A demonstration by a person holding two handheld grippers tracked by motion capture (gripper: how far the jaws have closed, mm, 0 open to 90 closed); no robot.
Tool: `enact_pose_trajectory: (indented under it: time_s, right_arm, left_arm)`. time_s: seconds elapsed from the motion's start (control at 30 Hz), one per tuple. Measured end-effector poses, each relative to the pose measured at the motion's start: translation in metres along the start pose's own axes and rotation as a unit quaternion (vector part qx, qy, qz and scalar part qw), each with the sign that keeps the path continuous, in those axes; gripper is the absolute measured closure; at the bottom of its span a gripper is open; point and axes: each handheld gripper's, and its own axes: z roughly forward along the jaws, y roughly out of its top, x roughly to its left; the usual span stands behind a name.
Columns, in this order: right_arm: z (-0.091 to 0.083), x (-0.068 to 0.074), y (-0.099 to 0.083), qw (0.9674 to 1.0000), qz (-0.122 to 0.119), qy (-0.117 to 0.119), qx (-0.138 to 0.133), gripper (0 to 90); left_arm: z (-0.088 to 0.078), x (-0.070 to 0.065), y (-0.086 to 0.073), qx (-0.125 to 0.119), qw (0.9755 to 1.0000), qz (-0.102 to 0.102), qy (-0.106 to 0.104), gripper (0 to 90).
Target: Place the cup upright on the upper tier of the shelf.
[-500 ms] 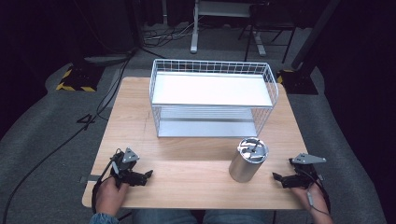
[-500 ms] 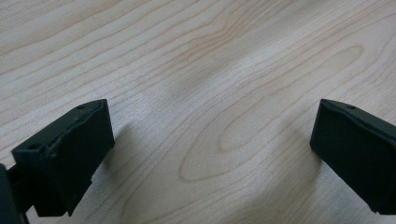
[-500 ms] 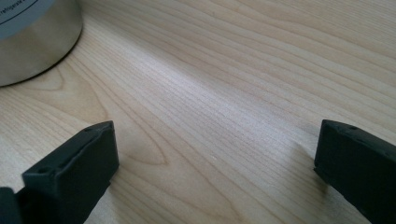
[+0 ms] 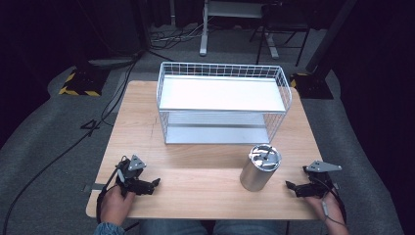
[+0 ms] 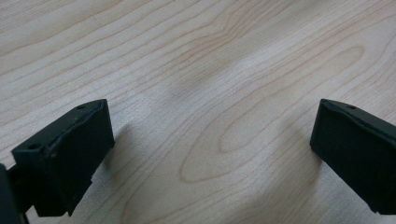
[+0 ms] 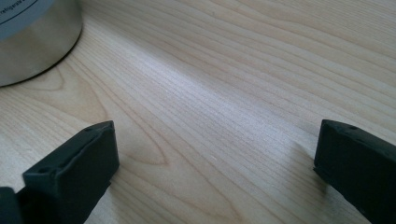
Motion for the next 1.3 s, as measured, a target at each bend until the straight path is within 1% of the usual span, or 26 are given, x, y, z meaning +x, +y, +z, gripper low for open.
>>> enact_pose_trajectory:
  time_s: [0.4, 0.57, 0.67, 0.73, 0.77, 0.9, 0.93, 0.97, 1.0, 1.03, 1.07, 1.1, 1.13, 1.17, 1.27, 1.3]
  right_arm:
    - [0.0, -0.001, 0.0, 1.0, 0.005, -0.002, -0.001, 0.5]
    - [-0.004, -0.001, 0.0, 0.9998, 0.017, 0.004, -0.006, 1.4]
    - [-0.014, 0.001, 0.005, 0.9997, 0.011, 0.006, -0.019, 1.4]
    - [-0.016, 0.002, 0.006, 0.9997, 0.01, 0.008, -0.022, 1.4]
    - [-0.022, 0.004, 0.011, 0.9995, 0.005, 0.01, -0.031, 1.4]
    - [-0.031, 0.009, 0.017, 0.9987, -0.003, 0.014, -0.049, 1.4]
    - [-0.031, 0.009, 0.017, 0.9987, -0.003, 0.014, -0.049, 1.4]
    - [-0.033, 0.01, 0.018, 0.9983, -0.002, 0.014, -0.056, 1.4]
    - [-0.038, 0.013, 0.021, 0.9971, 0.0, 0.02, -0.073, 1.4]
    - [-0.04, 0.014, 0.021, 0.9966, 0.002, 0.022, -0.08, 1.4]
    - [-0.04, 0.014, 0.021, 0.9966, 0.002, 0.022, -0.08, 1.4]
    - [-0.044, 0.017, 0.023, 0.9948, 0.001, 0.03, -0.097, 1.4]
    - [-0.044, 0.017, 0.023, 0.9948, 0.001, 0.03, -0.097, 1.4]
    - [-0.047, 0.02, 0.025, 0.9936, 0.0, 0.036, -0.107, 1.4]
    - [-0.049, 0.022, 0.027, 0.9928, -0.002, 0.039, -0.113, 1.4]
    - [-0.052, 0.025, 0.03, 0.992, -0.002, 0.043, -0.119, 1.3]
  left_arm:
    - [0.0, 0.0, 0.0, 0.0, 1.0, 0.0, 0.001, 0.0]
    - [0.0, 0.0, 0.0, 0.0, 1.0, 0.0, 0.001, 0.0]
    - [0.0, 0.0, 0.0, 0.0, 1.0, 0.0, 0.0, 0.0]
    - [0.0, 0.0, 0.0, 0.0, 1.0, 0.0, 0.001, 0.0]
    - [0.0, 0.0, 0.0, 0.0, 1.0, 0.0, 0.0, 0.0]
    - [0.0, 0.0, 0.0, 0.0, 1.0, 0.0, 0.001, 0.0]
    - [0.0, 0.0, 0.0, 0.0, 1.0, 0.0, 0.001, 0.0]
    - [0.0, 0.0, 0.0, 0.0, 1.0, 0.0, 0.001, 0.0]
    - [0.0, 0.0, 0.0, 0.0, 1.0, 0.0, 0.001, 0.0]
    - [0.0, 0.0, 0.0, 0.0, 1.0, 0.0, 0.001, 0.0]
    - [0.0, 0.0, 0.0, 0.0, 1.0, 0.0, 0.001, 0.0]
    - [0.0, 0.0, 0.0, 0.0, 1.0, 0.0, 0.0, 0.0]
    - [0.0, 0.0, 0.0, 0.0, 1.0, 0.0, 0.0, 0.0]
    - [0.0, 0.0, 0.0, 0.0, 1.0, 0.0, 0.001, 0.0]
    - [0.0, 0.0, 0.0, 0.0, 1.0, 0.0, 0.0, 0.0]
    - [0.0, 0.0, 0.0, 0.0, 1.0, 0.0, 0.0, 0.0]
